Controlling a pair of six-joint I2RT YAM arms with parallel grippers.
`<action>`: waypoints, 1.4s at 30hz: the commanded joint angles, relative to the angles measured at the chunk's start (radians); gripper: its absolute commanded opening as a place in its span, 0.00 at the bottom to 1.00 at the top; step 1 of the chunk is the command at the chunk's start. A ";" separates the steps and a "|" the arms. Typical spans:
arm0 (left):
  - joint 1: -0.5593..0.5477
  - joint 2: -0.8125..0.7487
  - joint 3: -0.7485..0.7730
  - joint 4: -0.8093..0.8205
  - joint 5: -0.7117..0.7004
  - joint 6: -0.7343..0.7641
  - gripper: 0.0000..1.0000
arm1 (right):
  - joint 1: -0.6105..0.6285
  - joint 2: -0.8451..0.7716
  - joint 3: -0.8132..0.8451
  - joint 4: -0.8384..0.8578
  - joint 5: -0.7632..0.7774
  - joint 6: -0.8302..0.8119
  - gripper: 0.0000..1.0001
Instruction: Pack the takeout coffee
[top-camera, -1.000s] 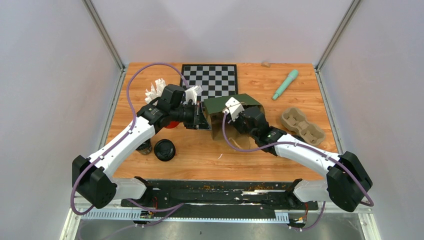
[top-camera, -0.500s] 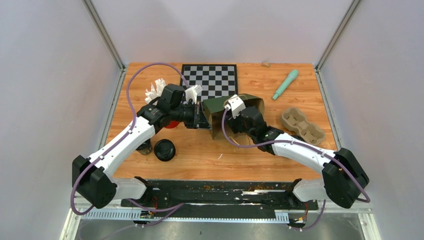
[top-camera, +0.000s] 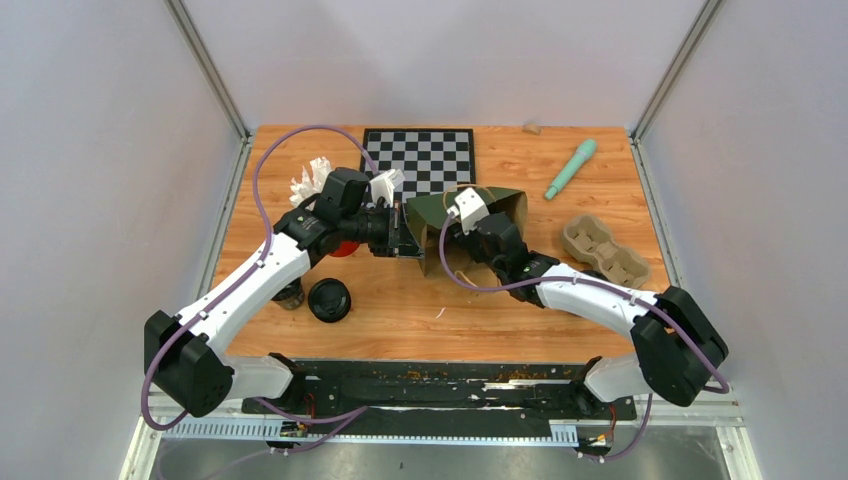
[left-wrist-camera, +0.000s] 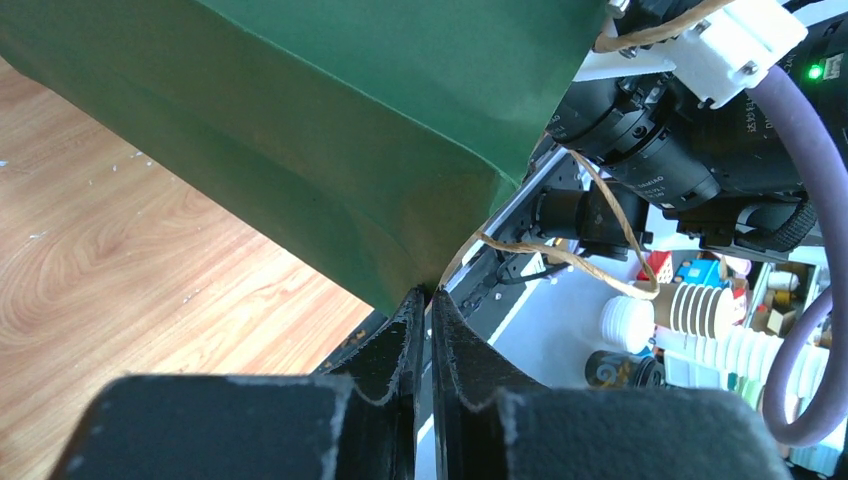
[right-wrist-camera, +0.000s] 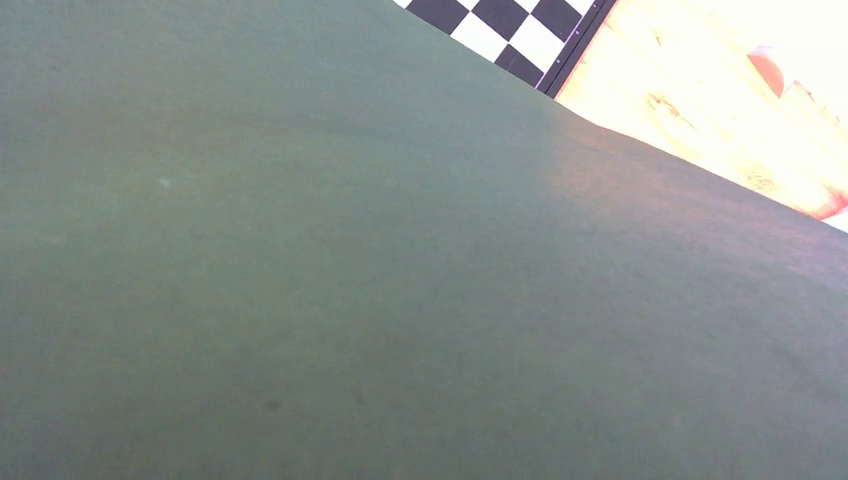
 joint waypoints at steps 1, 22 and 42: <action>-0.004 0.005 0.008 0.026 0.009 -0.007 0.13 | -0.002 0.011 0.018 0.048 0.005 -0.003 0.26; -0.003 0.007 0.016 0.000 -0.001 0.011 0.13 | -0.002 -0.061 0.020 0.008 -0.057 0.017 0.25; -0.004 0.015 0.007 0.039 0.030 -0.038 0.12 | -0.003 0.079 -0.008 0.152 0.052 -0.026 0.57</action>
